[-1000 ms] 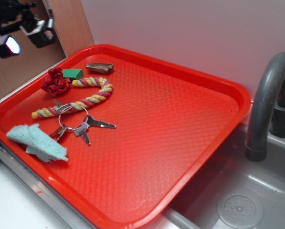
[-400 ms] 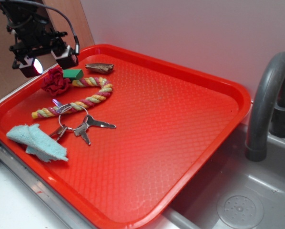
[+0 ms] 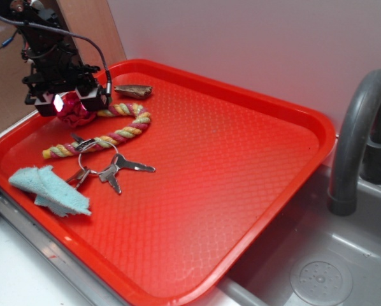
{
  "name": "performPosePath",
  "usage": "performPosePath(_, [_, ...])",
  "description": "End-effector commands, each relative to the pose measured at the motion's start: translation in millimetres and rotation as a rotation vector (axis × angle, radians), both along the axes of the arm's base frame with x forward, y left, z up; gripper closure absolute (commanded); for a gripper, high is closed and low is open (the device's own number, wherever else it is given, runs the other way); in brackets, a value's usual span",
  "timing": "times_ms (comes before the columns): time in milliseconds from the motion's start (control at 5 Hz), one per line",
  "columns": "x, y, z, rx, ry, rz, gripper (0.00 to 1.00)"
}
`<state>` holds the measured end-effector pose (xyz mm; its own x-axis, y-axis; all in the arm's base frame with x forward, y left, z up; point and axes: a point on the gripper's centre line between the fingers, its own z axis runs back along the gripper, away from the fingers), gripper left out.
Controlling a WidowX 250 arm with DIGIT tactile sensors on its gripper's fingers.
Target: Grab the red paper.
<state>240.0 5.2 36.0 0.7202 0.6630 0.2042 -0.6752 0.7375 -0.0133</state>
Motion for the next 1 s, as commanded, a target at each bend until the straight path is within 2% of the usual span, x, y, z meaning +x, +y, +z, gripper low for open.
performPosePath(0, [4.9,-23.5,49.2,0.031,-0.033,-0.118,1.0])
performPosePath(200, [-5.3,-51.1,99.3,0.031,-0.043,-0.11,1.0])
performPosePath(400, [-21.1,-71.1,149.3,0.027,-0.062,-0.257,1.0])
performPosePath(600, [-44.3,-84.8,197.3,0.076,-0.132,-0.479,1.0])
performPosePath(800, [-48.1,-68.8,238.0,-0.005,-0.123,-0.522,1.0])
